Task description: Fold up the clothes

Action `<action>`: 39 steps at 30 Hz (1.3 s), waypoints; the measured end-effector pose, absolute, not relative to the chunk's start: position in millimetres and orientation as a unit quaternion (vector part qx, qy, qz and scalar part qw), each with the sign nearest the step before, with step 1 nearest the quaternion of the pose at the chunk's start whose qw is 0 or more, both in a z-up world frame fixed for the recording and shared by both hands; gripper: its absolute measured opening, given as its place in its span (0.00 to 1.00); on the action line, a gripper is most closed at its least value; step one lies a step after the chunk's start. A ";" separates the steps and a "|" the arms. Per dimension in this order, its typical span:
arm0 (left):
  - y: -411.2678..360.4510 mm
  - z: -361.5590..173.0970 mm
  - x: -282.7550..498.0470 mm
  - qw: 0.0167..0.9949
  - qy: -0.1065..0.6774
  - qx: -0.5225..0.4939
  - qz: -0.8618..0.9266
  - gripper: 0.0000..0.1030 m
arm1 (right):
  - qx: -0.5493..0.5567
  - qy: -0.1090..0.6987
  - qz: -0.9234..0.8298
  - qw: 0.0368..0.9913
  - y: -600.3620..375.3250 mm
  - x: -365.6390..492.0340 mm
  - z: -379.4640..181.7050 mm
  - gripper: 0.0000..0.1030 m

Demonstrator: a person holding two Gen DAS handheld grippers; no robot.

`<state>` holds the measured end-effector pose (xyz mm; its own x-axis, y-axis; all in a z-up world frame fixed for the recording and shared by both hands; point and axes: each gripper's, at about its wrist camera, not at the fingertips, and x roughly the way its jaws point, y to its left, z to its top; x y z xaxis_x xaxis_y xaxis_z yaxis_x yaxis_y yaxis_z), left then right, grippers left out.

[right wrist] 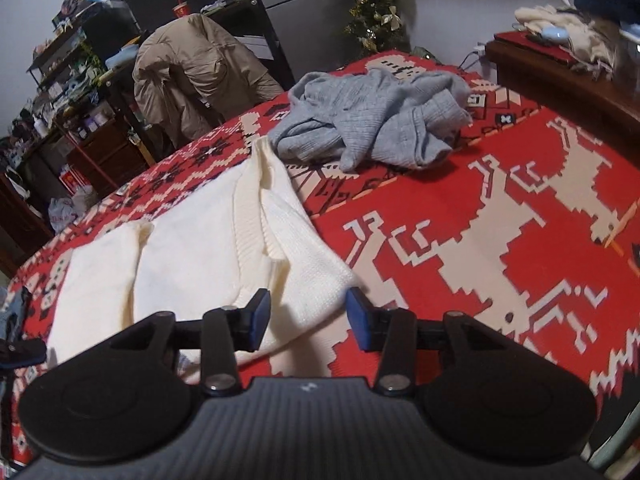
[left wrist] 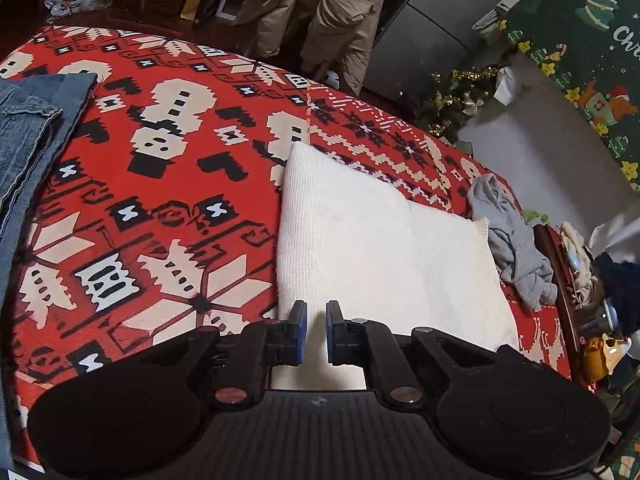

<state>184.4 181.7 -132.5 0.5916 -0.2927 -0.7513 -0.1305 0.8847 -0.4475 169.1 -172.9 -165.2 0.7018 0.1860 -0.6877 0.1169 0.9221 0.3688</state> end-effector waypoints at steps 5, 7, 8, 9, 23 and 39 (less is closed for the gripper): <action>179.1 -132.0 184.3 0.862 0.449 -0.230 -0.046 0.10 | 0.273 0.395 0.064 0.875 -166.4 167.5 -171.0 0.48; 178.3 -132.0 184.2 0.863 0.448 -0.227 -0.047 0.11 | 0.284 0.392 0.073 0.872 -162.0 171.1 -173.2 0.48; 177.8 -131.9 184.2 0.864 0.448 -0.225 -0.047 0.11 | 0.282 0.387 0.070 0.875 -161.5 174.5 -173.5 0.46; 177.2 -131.9 184.2 0.864 0.448 -0.223 -0.047 0.11 | 0.282 0.383 0.065 0.877 -162.4 177.8 -173.8 0.46; 175.8 -131.8 184.5 0.865 0.449 -0.217 -0.044 0.12 | 0.342 0.346 -0.010 0.874 -195.5 193.1 -185.5 0.25; 176.0 -131.8 185.4 0.866 0.451 -0.213 -0.038 0.12 | 0.190 0.295 -0.028 0.936 -165.5 177.0 -140.4 0.13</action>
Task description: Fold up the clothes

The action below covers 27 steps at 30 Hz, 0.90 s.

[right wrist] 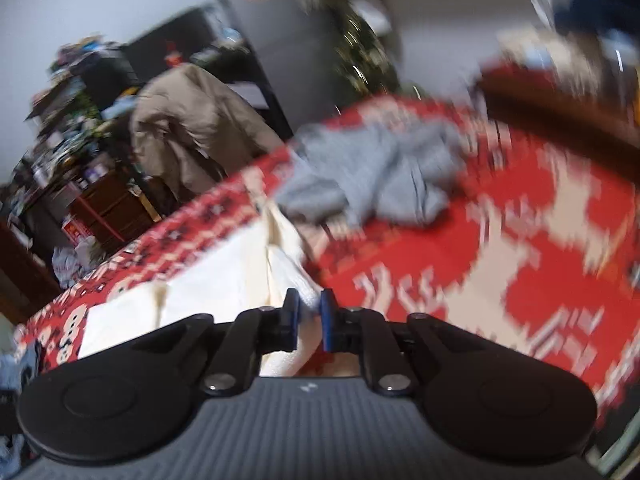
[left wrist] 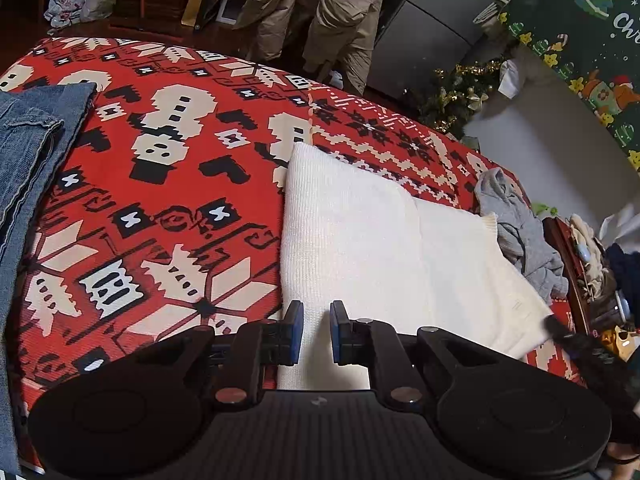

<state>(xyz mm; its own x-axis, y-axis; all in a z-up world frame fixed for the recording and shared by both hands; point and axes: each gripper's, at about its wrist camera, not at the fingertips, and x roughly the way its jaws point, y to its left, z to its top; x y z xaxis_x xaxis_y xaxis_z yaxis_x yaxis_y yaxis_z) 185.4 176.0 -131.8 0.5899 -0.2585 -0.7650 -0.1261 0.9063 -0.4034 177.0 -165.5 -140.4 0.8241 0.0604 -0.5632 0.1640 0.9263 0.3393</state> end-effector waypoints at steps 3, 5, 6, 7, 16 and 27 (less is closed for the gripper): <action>176.7 -131.9 185.8 0.866 0.452 -0.213 -0.039 0.12 | 0.203 0.300 -0.073 0.929 -188.8 176.7 -136.6 0.13; 176.0 -131.8 185.9 0.866 0.451 -0.211 -0.039 0.13 | 0.214 0.327 -0.073 0.918 -196.9 180.3 -146.1 0.16; 175.5 -131.7 186.0 0.867 0.451 -0.210 -0.040 0.14 | 0.219 0.340 -0.070 0.912 -199.5 181.9 -151.4 0.16; 175.4 -131.6 185.9 0.867 0.451 -0.209 -0.041 0.15 | 0.224 0.353 -0.067 0.906 -202.0 183.5 -156.6 0.16; 175.1 -131.3 185.3 0.866 0.452 -0.212 -0.040 0.15 | 0.113 0.378 -0.035 0.918 -153.8 193.1 -175.5 0.32; 175.7 -128.6 185.2 0.870 0.449 -0.202 -0.030 0.16 | 0.083 0.355 -0.042 0.930 -137.3 196.7 -170.0 0.07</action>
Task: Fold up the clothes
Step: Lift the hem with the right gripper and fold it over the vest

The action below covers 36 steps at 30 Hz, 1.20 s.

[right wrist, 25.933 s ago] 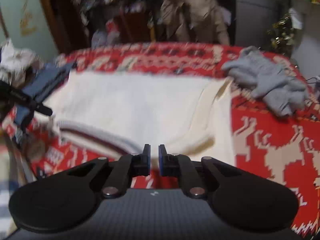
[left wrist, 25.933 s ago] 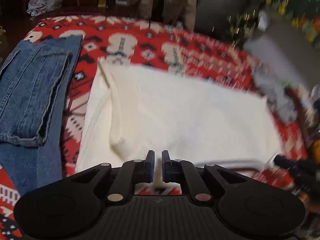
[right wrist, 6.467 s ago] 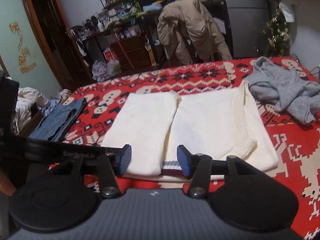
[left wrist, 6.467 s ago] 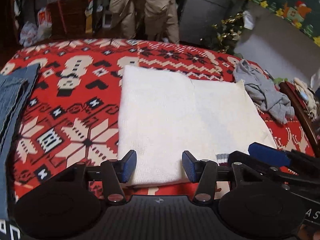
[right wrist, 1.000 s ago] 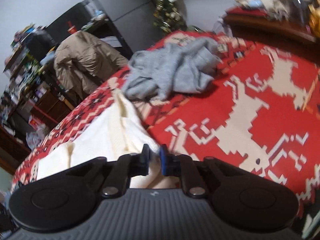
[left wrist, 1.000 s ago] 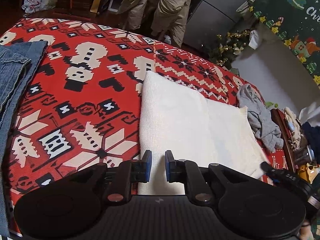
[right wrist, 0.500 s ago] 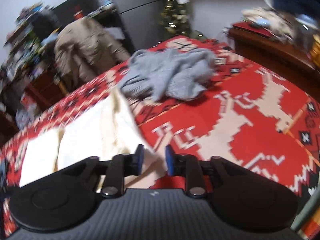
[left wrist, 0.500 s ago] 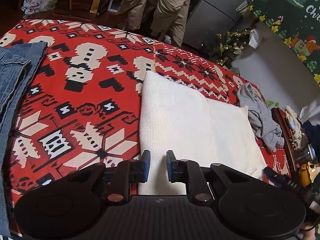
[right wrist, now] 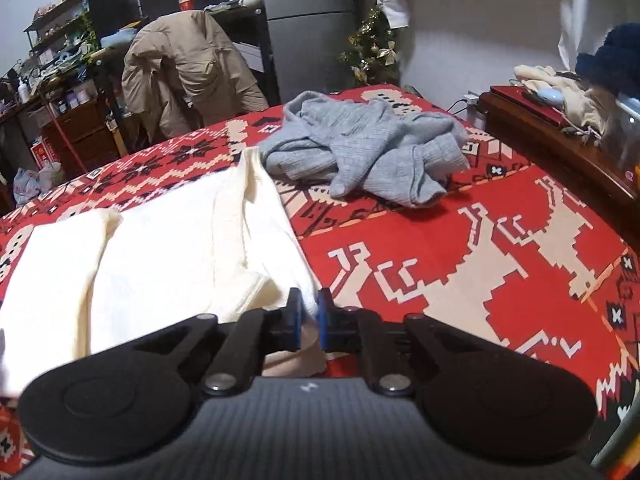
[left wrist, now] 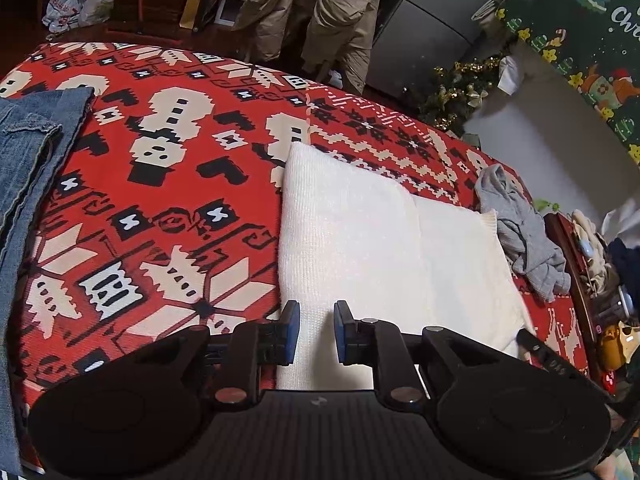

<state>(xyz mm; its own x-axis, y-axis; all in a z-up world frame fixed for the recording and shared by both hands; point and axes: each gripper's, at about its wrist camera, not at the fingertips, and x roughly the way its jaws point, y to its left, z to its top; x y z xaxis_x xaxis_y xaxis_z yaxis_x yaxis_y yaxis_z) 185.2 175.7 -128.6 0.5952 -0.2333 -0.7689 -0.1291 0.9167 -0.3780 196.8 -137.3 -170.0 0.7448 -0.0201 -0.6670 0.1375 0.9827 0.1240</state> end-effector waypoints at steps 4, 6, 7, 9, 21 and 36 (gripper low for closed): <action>188.4 -120.7 183.8 0.874 0.441 -0.207 -0.012 0.16 | 0.074 0.307 -0.010 0.949 -120.8 186.9 -138.5 0.07; 199.2 -113.7 181.1 0.875 0.431 -0.221 -0.007 0.16 | 0.065 0.281 0.023 0.957 -103.6 179.9 -119.7 0.07; 204.2 -110.3 179.4 0.876 0.426 -0.227 -0.004 0.16 | 0.060 0.271 0.041 0.960 -92.6 176.3 -111.5 0.07; 213.9 -104.6 176.4 0.877 0.419 -0.236 0.004 0.16 | 0.051 0.259 0.085 0.961 -66.8 169.4 -100.4 0.07; 241.9 -113.9 180.2 0.858 0.424 -0.291 -0.001 0.16 | -0.103 0.299 0.268 0.910 95.1 128.8 -137.3 0.07; 219.9 -129.6 189.9 0.839 0.409 -0.348 -0.092 0.23 | -0.064 0.319 0.262 0.909 27.1 124.5 -107.2 0.19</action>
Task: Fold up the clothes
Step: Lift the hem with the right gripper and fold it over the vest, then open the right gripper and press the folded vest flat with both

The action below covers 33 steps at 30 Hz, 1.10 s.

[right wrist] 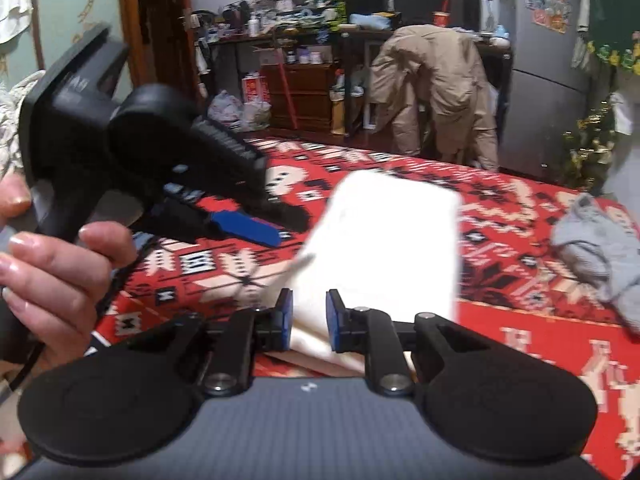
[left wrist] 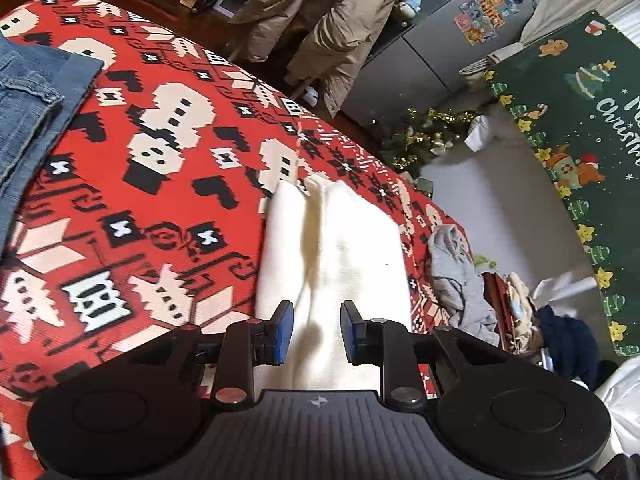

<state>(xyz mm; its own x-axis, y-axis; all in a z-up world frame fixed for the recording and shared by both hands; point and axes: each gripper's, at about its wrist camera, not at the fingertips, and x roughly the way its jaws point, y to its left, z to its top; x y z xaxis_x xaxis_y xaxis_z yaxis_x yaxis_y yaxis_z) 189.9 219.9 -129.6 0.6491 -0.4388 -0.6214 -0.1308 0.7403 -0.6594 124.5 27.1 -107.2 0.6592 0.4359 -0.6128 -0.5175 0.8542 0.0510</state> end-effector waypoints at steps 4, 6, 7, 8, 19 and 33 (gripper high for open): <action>219.2 -134.2 192.6 0.832 0.411 -0.360 -0.098 0.23 | -0.034 0.316 0.229 0.920 -3.7 136.0 -101.0 0.19; 221.6 -138.8 194.8 0.823 0.421 -0.368 -0.098 0.23 | -0.012 0.317 0.218 0.923 -17.2 143.3 -99.4 0.19; 223.0 -140.6 195.5 0.819 0.423 -0.374 -0.102 0.23 | -0.001 0.317 0.212 0.924 -24.0 146.9 -98.7 0.19; 224.3 -141.7 196.1 0.816 0.424 -0.379 -0.106 0.23 | 0.009 0.317 0.206 0.926 -30.8 150.5 -97.9 0.19; 226.1 -148.9 200.2 0.800 0.421 -0.403 -0.143 0.32 | 0.042 0.325 0.211 0.921 -35.8 169.5 -115.0 0.19; 206.9 -150.8 202.8 0.812 0.447 -0.354 -0.123 0.27 | 0.053 0.341 0.211 0.915 -30.7 173.4 -124.3 0.20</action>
<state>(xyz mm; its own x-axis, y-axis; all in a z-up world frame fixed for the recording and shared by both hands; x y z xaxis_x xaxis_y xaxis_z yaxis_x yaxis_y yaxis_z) 202.8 206.9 -150.8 0.5700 -0.5164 -0.6391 -0.1171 0.7189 -0.6852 173.4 -30.7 -124.3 0.6787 0.4224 -0.6008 -0.3508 0.9052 0.2400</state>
